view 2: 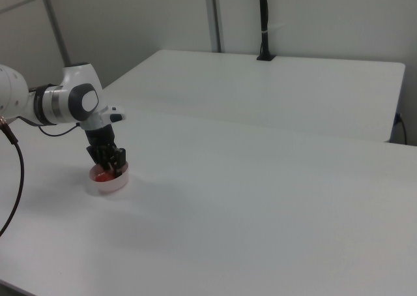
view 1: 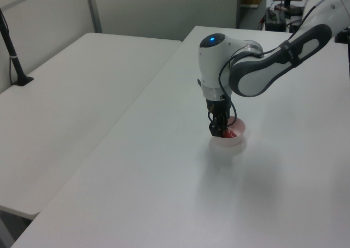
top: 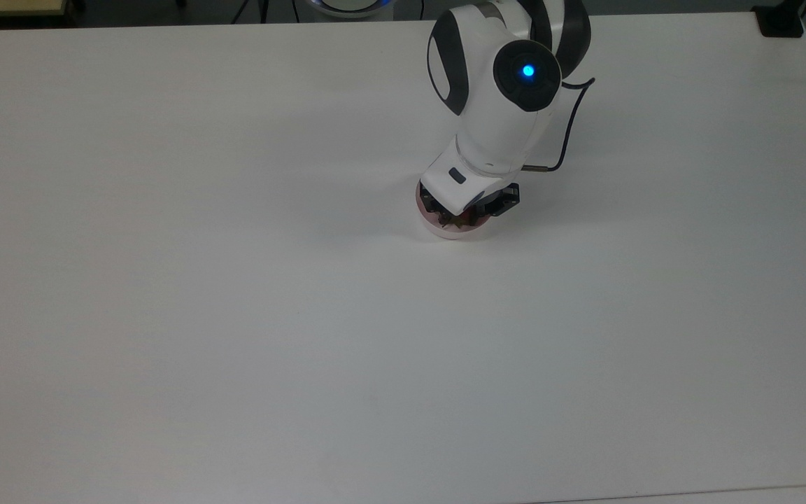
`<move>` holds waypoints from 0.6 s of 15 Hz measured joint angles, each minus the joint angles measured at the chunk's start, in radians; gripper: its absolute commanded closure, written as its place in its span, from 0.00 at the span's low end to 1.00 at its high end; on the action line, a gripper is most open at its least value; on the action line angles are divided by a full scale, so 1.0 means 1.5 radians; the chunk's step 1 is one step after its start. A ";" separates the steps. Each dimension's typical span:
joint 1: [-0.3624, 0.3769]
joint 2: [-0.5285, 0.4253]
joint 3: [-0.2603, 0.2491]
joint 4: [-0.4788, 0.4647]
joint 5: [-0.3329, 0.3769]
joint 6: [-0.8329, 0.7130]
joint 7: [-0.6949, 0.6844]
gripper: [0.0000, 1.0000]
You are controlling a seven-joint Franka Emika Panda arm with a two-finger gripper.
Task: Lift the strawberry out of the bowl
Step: 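Close the gripper around the red strawberry inside the bowl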
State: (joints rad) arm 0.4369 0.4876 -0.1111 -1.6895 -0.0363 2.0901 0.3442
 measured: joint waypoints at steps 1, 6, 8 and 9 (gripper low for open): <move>-0.002 -0.001 0.000 0.002 0.000 0.001 0.000 0.54; -0.013 -0.026 0.000 0.012 0.000 0.001 0.000 0.46; -0.014 -0.031 0.000 0.011 0.000 0.001 0.000 0.26; -0.014 -0.031 0.000 0.007 0.000 0.001 0.000 0.21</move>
State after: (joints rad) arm 0.4159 0.4405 -0.1117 -1.6785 -0.0360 2.0912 0.3441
